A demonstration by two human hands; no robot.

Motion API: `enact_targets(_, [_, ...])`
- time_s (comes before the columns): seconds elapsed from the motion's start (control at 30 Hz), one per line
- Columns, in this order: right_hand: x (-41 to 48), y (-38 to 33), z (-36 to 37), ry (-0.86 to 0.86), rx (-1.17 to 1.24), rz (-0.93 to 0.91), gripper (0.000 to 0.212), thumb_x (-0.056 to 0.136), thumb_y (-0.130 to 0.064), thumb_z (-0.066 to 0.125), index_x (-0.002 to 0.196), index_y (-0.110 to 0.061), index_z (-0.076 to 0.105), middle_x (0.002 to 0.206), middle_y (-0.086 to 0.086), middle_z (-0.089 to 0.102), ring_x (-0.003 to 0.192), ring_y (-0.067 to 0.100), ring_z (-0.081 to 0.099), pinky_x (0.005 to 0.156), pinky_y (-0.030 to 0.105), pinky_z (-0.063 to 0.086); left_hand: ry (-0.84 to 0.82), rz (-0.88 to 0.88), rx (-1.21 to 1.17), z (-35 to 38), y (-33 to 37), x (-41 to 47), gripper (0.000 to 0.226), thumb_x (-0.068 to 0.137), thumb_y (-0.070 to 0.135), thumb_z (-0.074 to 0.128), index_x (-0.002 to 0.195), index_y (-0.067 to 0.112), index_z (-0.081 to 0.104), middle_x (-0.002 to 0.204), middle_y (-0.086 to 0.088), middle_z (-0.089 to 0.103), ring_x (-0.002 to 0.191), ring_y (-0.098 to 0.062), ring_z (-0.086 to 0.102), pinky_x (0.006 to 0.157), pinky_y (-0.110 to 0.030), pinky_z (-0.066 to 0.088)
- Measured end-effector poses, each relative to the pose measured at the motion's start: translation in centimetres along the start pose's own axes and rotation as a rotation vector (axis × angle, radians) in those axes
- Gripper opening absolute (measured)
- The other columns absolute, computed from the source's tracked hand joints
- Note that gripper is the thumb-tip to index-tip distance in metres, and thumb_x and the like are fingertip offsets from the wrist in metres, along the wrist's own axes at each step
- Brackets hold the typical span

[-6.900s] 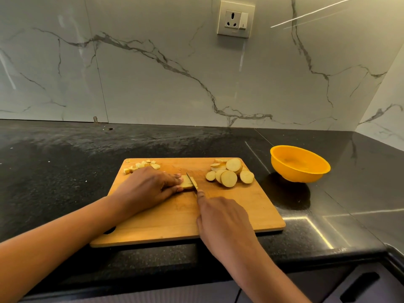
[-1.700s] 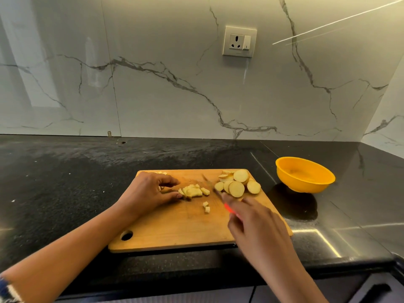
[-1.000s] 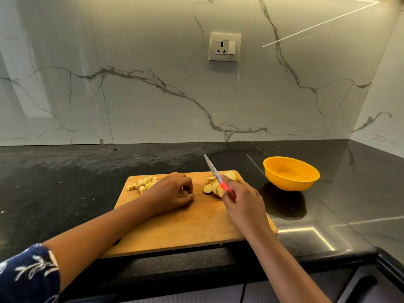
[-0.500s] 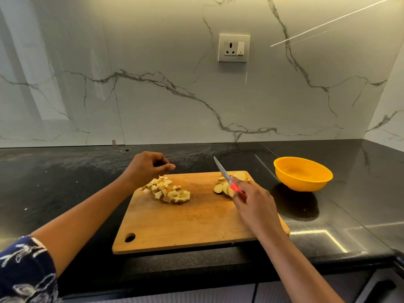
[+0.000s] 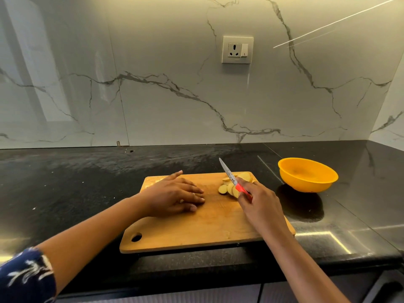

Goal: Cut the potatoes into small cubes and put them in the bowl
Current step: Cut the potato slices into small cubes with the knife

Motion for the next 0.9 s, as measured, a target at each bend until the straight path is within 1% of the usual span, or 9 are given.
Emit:
enact_targets(0.13, [-0.1, 0.2, -0.1, -0.002, 0.010, 0.020, 0.047, 0.095, -0.028, 0.054, 0.141, -0.029, 0.041, 0.105, -0.007, 0.060, 0.082, 0.004, 0.045, 0.062, 0.012, 0.032, 0.052, -0.013, 0.086, -1.4, -2.2, 0.7, 0.026, 0.094, 0.037, 0.050, 0.113, 0.029, 0.067, 0.115, 0.009, 0.066, 0.111, -0.008, 0.058, 0.116, -0.044, 0.005])
enact_targets(0.27, [-0.1, 0.2, 0.0, -0.002, 0.014, 0.016, 0.046, 0.095, -0.028, 0.053, 0.140, -0.029, 0.043, 0.097, -0.008, 0.057, 0.079, 0.004, 0.046, 0.061, 0.012, 0.033, 0.106, -0.111, 0.054, -2.8, -5.7, -0.5, 0.015, 0.088, 0.025, 0.064, 0.102, 0.028, 0.069, 0.105, 0.008, 0.068, 0.102, -0.007, 0.061, 0.117, -0.045, 0.005])
enact_targets(0.37, [0.0, 0.3, 0.0, -0.002, 0.008, 0.020, 0.046, 0.095, -0.029, 0.054, 0.140, -0.030, 0.042, 0.106, -0.005, 0.061, 0.082, 0.004, 0.045, 0.067, 0.014, 0.035, 0.151, -0.241, -0.105, -3.7, -7.8, -1.6, 0.013, 0.087, 0.023, 0.066, 0.096, 0.032, 0.066, 0.099, 0.012, 0.068, 0.094, -0.001, 0.060, 0.117, -0.044, 0.006])
enact_targets(0.47, [-0.1, 0.3, 0.0, -0.009, 0.007, 0.025, 0.047, 0.095, -0.029, 0.054, 0.141, -0.029, 0.042, 0.110, -0.004, 0.062, 0.083, 0.003, 0.044, 0.066, 0.014, 0.033, 0.192, -0.374, -0.276, -4.1, -9.1, -3.1, 0.017, 0.088, 0.021, 0.064, 0.100, 0.033, 0.064, 0.108, 0.010, 0.068, 0.102, -0.004, 0.061, 0.118, -0.044, 0.010])
enact_targets(0.6, [-0.1, 0.3, 0.1, -0.026, 0.015, 0.025, 0.047, 0.095, -0.028, 0.054, 0.140, -0.031, 0.041, 0.105, -0.006, 0.060, 0.081, 0.004, 0.045, 0.057, 0.008, 0.031, 0.279, -0.535, -0.414, -5.6, -8.6, -6.2, 0.026, 0.091, 0.025, 0.056, 0.115, 0.034, 0.056, 0.126, 0.008, 0.058, 0.123, -0.013, 0.052, 0.109, -0.032, 0.032])
enact_targets(0.67, [-0.1, 0.3, 0.1, -0.025, 0.027, 0.022, 0.046, 0.095, -0.028, 0.054, 0.140, -0.030, 0.043, 0.104, -0.005, 0.060, 0.081, 0.004, 0.046, 0.058, 0.011, 0.032, 0.173, -0.685, -0.283, -5.6, -7.3, -8.9, 0.041, 0.095, 0.034, 0.045, 0.134, 0.024, 0.046, 0.142, 0.002, 0.046, 0.135, -0.017, 0.038, 0.112, -0.036, 0.026])
enact_targets(0.77, [0.0, 0.3, 0.2, -0.025, 0.029, 0.017, 0.046, 0.095, -0.028, 0.054, 0.140, -0.029, 0.043, 0.106, -0.004, 0.061, 0.082, 0.004, 0.048, 0.065, 0.015, 0.033, -0.281, -0.856, 0.029, -1.6, -4.4, -12.6, 0.060, 0.099, 0.045, 0.017, 0.150, 0.018, 0.002, 0.159, -0.003, 0.001, 0.146, -0.021, -0.002, 0.117, -0.050, 0.001])
enact_targets(0.83, [0.0, 0.2, 0.2, -0.029, 0.023, 0.019, 0.046, 0.095, -0.028, 0.054, 0.140, -0.029, 0.043, 0.110, -0.003, 0.062, 0.084, 0.003, 0.046, 0.071, 0.016, 0.034, -0.287, -0.884, -0.068, 0.2, -1.5, -12.8, 0.098, 0.072, 0.078, -0.014, 0.149, 0.018, -0.007, 0.157, 0.002, -0.011, 0.143, -0.015, -0.015, 0.114, -0.046, -0.010])
enact_targets(0.9, [0.0, 0.1, 0.1, -0.027, 0.019, 0.019, 0.046, 0.095, -0.027, 0.054, 0.140, -0.028, 0.043, 0.112, -0.003, 0.062, 0.084, 0.003, 0.045, 0.072, 0.016, 0.034, -0.282, -0.884, -0.116, 1.2, -0.2, -11.5, 0.136, 0.038, 0.090, -0.029, 0.149, 0.016, -0.007, 0.157, 0.001, -0.013, 0.142, -0.012, -0.019, 0.112, -0.043, -0.014])
Point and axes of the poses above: each hand's wrist, its own x-axis towards the middle knuckle, its own z-axis out of the palm, y = z × x, the point moved 8 cm from there along x, towards the middle knuckle
